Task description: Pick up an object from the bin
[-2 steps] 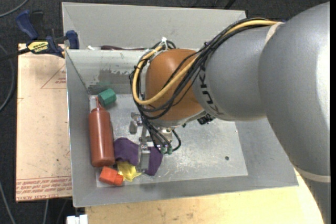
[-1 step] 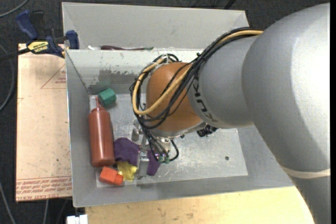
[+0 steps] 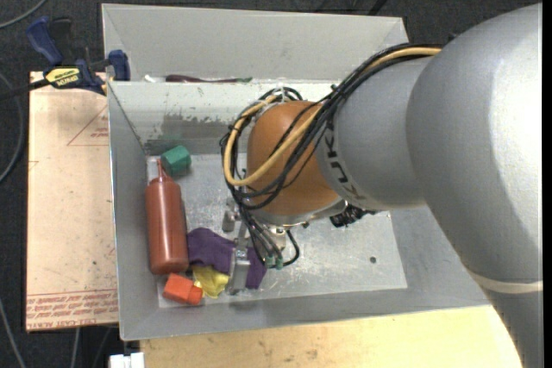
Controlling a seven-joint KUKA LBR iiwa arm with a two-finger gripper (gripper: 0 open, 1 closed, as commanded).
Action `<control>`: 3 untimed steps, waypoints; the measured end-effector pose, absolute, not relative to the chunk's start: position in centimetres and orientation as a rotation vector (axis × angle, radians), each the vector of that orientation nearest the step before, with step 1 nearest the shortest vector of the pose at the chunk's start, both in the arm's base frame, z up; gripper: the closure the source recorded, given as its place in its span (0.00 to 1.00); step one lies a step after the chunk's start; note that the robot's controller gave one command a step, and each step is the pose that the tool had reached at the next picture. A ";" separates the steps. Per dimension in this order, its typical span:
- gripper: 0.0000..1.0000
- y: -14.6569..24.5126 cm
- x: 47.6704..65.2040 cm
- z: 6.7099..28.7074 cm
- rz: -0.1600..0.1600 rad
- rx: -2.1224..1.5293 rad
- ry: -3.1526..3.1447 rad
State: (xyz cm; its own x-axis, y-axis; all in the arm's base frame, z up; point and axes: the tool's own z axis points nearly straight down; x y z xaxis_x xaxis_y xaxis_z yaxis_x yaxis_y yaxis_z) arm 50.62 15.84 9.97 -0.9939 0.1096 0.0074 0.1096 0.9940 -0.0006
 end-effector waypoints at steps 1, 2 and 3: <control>0.00 15.7 50.8 13.3 -0.003 -0.184 -3.135; 0.00 15.8 50.4 7.6 -0.003 -0.448 -3.105; 1.00 16.0 51.0 5.9 -0.011 -0.405 -3.111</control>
Offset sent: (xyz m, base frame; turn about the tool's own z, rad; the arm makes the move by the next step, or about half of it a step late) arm -0.0039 -0.0015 -0.0297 0.1820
